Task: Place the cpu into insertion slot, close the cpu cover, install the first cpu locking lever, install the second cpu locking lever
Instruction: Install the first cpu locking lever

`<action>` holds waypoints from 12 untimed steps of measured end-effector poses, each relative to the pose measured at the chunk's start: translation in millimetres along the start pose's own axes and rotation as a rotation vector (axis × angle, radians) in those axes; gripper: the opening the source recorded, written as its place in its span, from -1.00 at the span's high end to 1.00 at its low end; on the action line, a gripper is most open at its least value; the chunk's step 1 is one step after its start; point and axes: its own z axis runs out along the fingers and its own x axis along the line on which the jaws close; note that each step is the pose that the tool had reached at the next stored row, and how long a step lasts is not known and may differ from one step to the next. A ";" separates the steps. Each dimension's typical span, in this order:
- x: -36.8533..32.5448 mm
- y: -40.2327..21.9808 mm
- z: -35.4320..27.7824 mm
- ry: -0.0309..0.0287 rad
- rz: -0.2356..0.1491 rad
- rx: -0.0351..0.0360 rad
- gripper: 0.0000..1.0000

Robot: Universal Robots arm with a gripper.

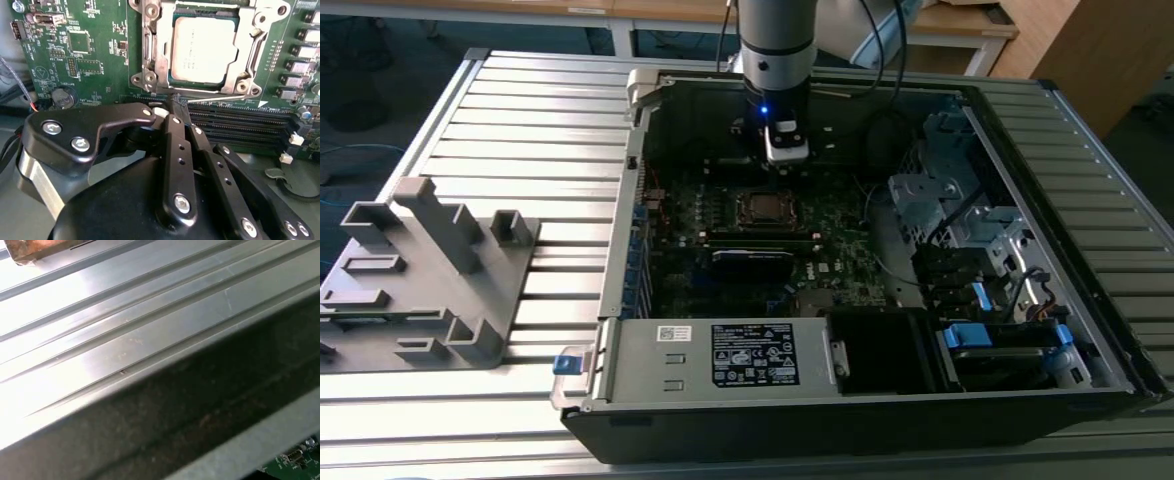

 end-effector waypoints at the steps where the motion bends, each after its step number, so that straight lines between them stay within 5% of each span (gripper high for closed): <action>1: 0.1 0.2 0.0 0.0013 0.001 -0.0026 0.79; 5: 0.3 0.7 0.1 0.0066 0.004 -0.0133 0.79; 12: 2.3 -0.4 0.2 0.0046 0.004 -0.0155 0.79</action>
